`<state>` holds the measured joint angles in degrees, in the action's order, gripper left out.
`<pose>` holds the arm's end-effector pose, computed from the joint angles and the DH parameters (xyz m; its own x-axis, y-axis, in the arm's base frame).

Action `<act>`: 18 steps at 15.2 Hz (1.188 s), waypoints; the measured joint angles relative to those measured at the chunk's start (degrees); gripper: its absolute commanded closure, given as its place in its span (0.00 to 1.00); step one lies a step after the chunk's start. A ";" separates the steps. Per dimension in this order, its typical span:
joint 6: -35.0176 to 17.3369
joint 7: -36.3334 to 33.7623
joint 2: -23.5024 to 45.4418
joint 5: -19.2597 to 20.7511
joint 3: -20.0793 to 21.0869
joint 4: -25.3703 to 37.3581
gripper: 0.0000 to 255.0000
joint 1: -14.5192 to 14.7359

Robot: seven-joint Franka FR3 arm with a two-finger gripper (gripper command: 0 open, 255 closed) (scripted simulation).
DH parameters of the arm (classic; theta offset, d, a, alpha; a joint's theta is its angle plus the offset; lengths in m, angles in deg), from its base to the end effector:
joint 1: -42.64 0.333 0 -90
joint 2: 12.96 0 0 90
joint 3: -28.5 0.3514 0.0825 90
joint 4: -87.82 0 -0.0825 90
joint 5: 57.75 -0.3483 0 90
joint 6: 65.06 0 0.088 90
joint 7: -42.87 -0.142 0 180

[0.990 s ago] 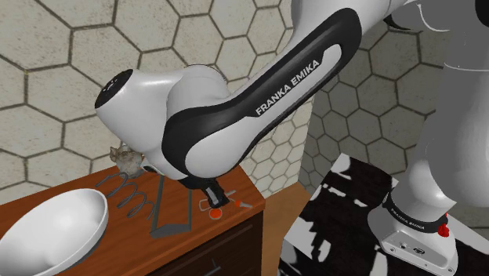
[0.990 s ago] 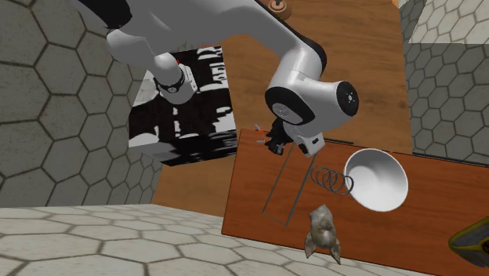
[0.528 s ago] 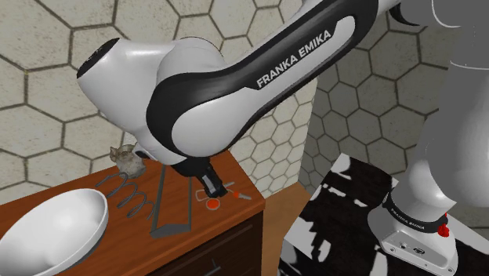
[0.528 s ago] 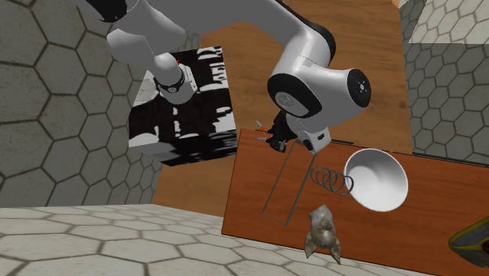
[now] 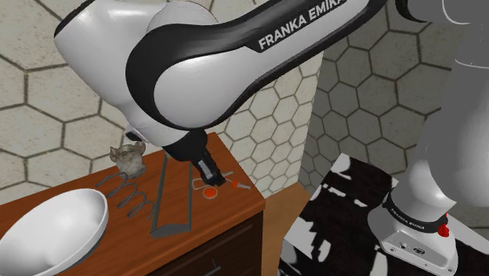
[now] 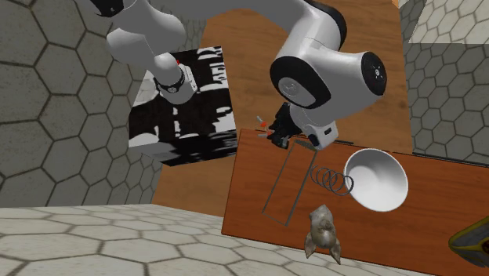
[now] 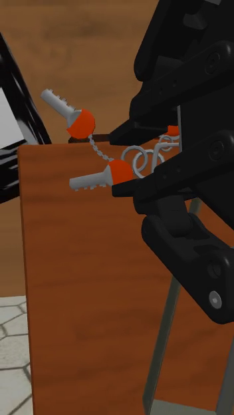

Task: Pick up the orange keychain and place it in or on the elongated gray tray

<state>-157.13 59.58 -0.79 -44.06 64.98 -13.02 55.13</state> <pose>0.3924 0.3681 0.4552 0.3392 0.8805 -0.3312 0.9335 -0.3586 0.0028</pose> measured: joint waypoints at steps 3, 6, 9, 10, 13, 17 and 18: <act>1.90 0.46 2.13 1.18 -0.38 3.71 1.00 0.30; 5.16 0.49 9.02 4.65 -1.41 12.80 1.00 2.19; 9.63 1.74 17.24 8.47 -3.10 24.93 1.00 5.06; 10.92 2.29 19.73 9.54 -3.67 28.69 1.00 6.02; 18.78 5.63 30.61 13.50 -6.28 48.41 1.00 11.92; 19.44 6.90 35.15 14.90 -7.52 53.85 1.00 13.31; 18.62 6.66 34.93 14.83 -7.44 52.70 1.00 12.96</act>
<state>-138.50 66.24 34.14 -29.23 57.54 39.69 68.09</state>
